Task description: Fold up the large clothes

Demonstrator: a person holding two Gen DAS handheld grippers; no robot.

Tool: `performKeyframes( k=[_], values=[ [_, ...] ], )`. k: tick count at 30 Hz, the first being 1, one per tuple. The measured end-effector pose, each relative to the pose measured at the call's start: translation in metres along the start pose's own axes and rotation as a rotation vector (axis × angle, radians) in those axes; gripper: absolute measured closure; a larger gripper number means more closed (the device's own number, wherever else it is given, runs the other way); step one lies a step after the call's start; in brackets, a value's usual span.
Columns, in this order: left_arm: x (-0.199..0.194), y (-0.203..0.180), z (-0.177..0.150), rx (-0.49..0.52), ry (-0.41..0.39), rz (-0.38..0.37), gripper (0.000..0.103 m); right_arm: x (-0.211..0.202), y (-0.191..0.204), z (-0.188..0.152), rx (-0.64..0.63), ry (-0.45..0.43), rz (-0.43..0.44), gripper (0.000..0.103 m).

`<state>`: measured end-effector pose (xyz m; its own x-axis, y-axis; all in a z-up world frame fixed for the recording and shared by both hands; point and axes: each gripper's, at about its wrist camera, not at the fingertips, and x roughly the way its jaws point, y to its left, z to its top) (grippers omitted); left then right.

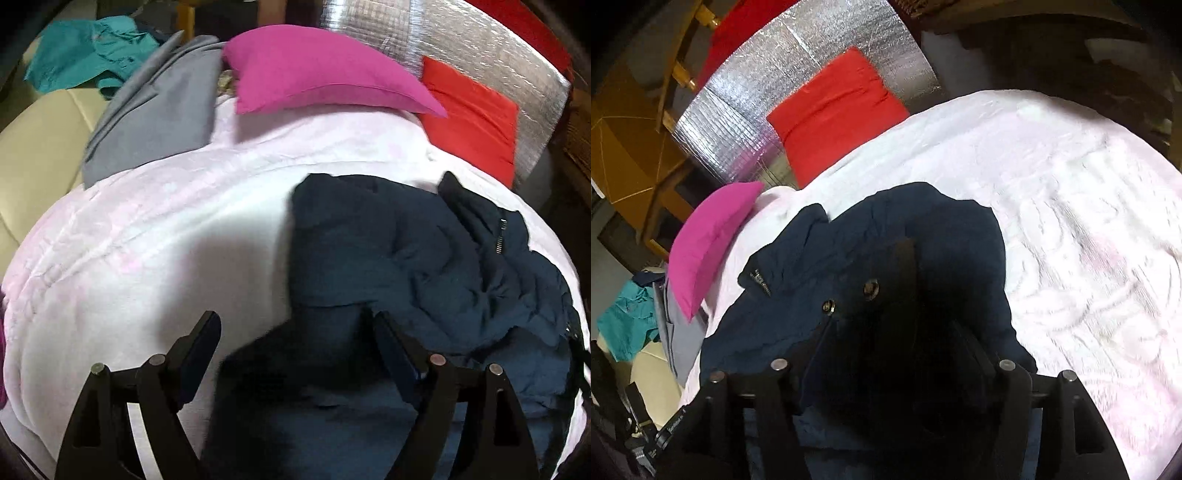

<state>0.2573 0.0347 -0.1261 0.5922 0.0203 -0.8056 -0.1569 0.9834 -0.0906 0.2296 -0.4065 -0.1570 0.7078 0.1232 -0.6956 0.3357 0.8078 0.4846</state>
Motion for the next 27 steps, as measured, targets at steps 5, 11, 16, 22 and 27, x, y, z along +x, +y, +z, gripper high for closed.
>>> performKeyframes(
  k=[5, 11, 16, 22, 27],
  values=[
    [0.018, 0.006, -0.006, 0.014, 0.085, -0.019, 0.018, 0.021, 0.02, -0.027, -0.138, 0.026, -0.056, 0.063],
    [0.005, 0.008, 0.002, 0.008, 0.057, -0.067, 0.018, -0.005, 0.063, -0.026, -0.261, -0.105, -0.122, 0.081],
    [0.021, 0.002, 0.001, 0.053, 0.118, -0.053, 0.018, 0.028, 0.053, -0.023, -0.206, 0.002, -0.256, 0.08],
    [0.013, -0.001, 0.003, 0.093, 0.084, -0.049, 0.018, 0.027, 0.055, -0.024, -0.221, 0.083, -0.242, 0.07],
    [-0.016, 0.002, 0.008, 0.112, -0.04, -0.073, 0.018, -0.018, 0.04, -0.022, -0.181, -0.013, -0.166, 0.04]
  ],
)
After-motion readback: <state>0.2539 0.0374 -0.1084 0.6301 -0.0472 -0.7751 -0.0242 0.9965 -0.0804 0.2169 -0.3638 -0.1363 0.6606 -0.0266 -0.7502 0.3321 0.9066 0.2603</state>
